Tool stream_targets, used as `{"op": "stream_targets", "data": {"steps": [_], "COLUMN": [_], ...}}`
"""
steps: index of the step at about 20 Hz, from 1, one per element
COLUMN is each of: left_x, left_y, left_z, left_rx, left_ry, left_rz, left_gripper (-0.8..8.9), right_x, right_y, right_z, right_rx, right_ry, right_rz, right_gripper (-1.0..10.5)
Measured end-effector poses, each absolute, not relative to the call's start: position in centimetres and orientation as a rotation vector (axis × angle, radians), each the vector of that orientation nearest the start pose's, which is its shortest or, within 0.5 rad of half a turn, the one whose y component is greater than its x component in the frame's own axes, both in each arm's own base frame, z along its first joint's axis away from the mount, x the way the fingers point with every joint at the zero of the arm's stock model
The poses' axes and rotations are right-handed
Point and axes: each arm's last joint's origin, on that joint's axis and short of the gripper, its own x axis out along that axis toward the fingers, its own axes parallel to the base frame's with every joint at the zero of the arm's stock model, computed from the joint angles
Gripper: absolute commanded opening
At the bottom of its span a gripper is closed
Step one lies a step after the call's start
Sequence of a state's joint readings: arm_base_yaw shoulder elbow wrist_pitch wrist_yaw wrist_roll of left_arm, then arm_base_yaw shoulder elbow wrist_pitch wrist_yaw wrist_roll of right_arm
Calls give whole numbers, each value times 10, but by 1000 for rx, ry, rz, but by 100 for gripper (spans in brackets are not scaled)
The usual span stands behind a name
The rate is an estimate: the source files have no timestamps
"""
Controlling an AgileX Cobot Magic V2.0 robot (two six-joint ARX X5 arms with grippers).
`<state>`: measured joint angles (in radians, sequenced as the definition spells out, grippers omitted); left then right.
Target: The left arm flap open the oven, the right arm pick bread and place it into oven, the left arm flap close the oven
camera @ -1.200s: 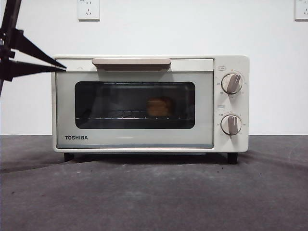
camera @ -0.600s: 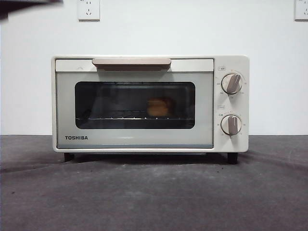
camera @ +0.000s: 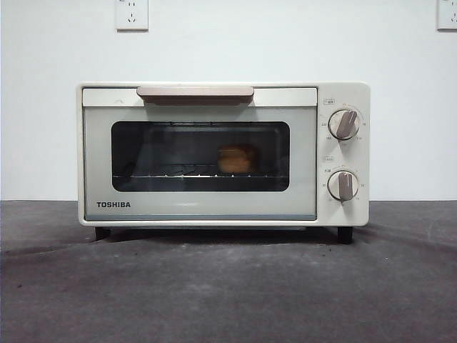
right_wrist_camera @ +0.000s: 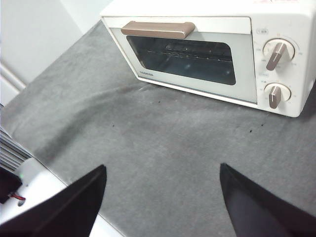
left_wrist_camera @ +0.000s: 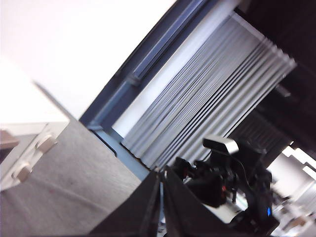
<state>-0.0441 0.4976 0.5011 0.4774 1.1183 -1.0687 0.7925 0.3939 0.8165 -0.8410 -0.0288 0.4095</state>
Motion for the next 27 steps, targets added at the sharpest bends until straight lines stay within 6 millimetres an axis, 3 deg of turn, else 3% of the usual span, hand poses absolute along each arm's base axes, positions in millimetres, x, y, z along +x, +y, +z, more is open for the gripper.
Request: {"op": "stream_targets", "data": {"steps": [3, 7, 12, 17, 18, 20, 21, 27], "left_x": [80, 66, 57, 55, 55, 55, 55, 55], "left_y": [-29, -27, -22, -21, -21, -21, -21, -21], "left_z": [327, 308, 277, 273, 273, 273, 273, 273], "left_rx": [-611, -610, -583, -511, -503, -499, -499, -499], "left_ry": [157, 189, 309, 311, 305, 304, 304, 304], "left_rz": [-1203, -1024, -724, -706, -707, -707, -708, -708], "left_gripper": [15, 15, 15, 16, 16, 16, 16, 16], "right_x": [44, 45, 46, 46, 46, 46, 46, 46], "right_y": [46, 47, 48, 48, 48, 48, 48, 48], "right_z": [321, 325, 328, 328, 328, 328, 328, 328], "right_rx": [191, 176, 163, 130, 124, 120, 116, 99], "right_ry": [539, 488, 449, 435, 433, 431, 430, 422], "right_rz": [719, 737, 749, 757, 757, 758, 759, 760], "right_gripper": [355, 355, 355, 344, 296, 55, -3, 16]}}
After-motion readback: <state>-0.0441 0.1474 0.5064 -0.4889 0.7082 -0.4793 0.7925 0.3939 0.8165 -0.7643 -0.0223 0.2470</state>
